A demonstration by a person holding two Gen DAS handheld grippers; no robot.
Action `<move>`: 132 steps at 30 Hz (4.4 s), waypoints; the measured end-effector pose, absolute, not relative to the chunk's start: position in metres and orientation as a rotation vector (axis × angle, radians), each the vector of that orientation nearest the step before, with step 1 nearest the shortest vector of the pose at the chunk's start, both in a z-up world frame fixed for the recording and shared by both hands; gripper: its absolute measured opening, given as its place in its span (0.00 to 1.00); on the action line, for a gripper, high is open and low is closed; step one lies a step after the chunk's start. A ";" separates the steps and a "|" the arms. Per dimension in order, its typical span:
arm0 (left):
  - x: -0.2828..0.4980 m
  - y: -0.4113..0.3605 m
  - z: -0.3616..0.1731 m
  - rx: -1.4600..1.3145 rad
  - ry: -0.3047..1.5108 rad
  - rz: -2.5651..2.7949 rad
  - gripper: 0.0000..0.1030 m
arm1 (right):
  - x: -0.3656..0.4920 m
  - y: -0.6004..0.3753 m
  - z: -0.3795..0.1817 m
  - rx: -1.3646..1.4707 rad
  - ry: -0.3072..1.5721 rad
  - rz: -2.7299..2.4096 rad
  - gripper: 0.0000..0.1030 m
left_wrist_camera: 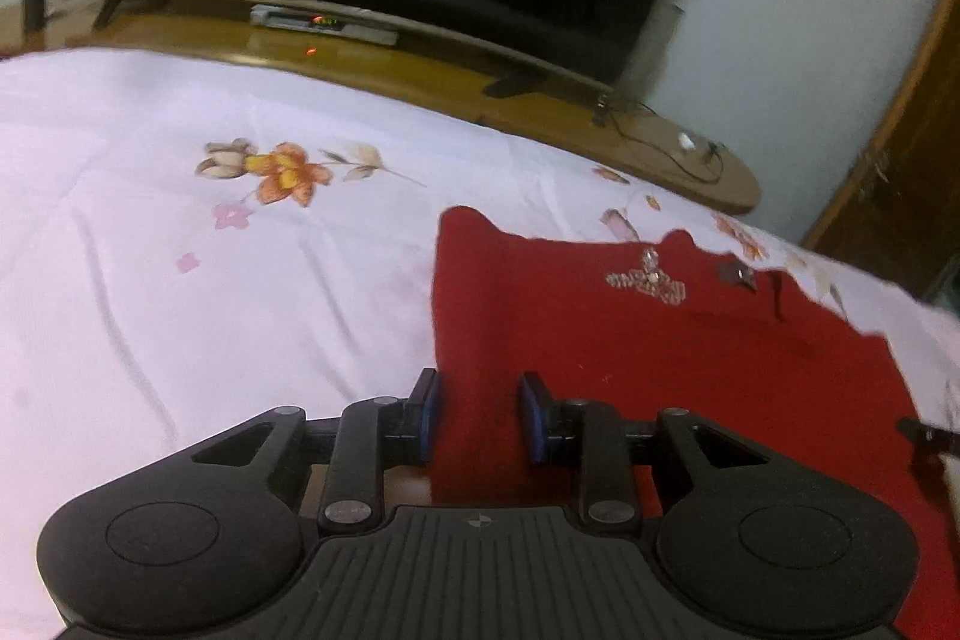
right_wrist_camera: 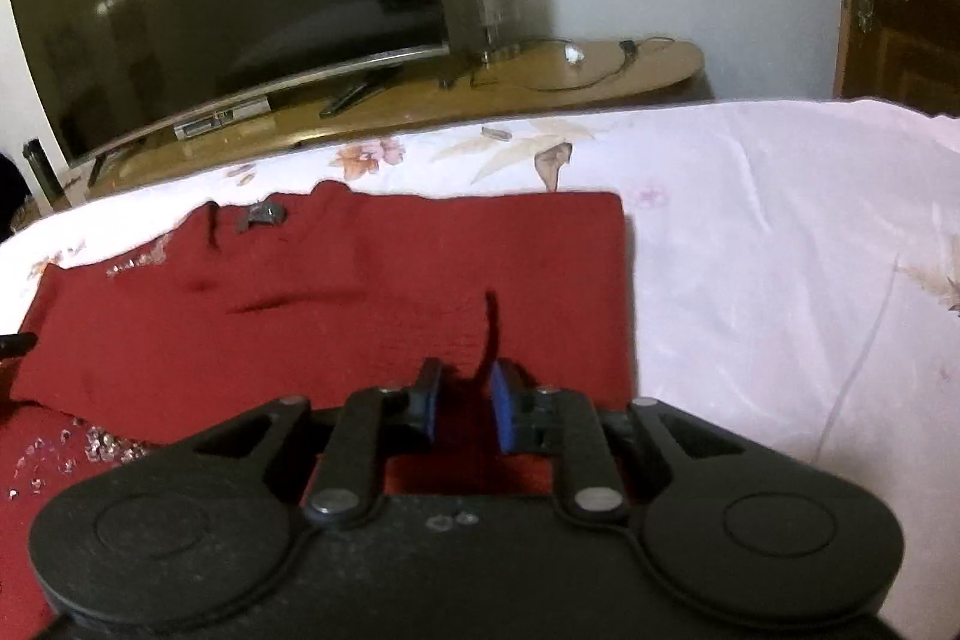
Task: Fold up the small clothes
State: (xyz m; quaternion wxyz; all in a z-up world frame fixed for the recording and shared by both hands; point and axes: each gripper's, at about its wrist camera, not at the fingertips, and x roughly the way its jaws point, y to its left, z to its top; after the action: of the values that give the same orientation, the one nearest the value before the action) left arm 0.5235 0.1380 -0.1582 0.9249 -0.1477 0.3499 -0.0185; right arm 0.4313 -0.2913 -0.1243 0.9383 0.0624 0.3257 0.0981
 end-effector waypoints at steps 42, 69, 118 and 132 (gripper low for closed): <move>0.148 0.114 -0.182 -0.871 0.759 -0.247 0.53 | 0.108 -0.377 -0.168 0.822 0.922 0.414 0.31; 0.157 0.101 -0.164 -0.454 0.710 -0.134 0.03 | 0.152 -0.347 -0.155 0.580 0.881 0.413 0.00; 0.444 0.128 -0.068 -0.387 0.445 -0.166 0.03 | 0.384 -0.325 -0.031 0.314 0.508 0.417 0.05; 0.559 0.140 -0.161 -0.506 0.643 -0.172 0.06 | 0.506 -0.328 -0.121 0.476 0.708 0.432 0.25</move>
State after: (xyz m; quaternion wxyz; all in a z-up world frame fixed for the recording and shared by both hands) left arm 0.5591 0.1398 -0.1614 0.9139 -0.2458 0.3121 -0.0836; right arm 0.5062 -0.3279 -0.1212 0.8878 0.2290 0.3408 0.2080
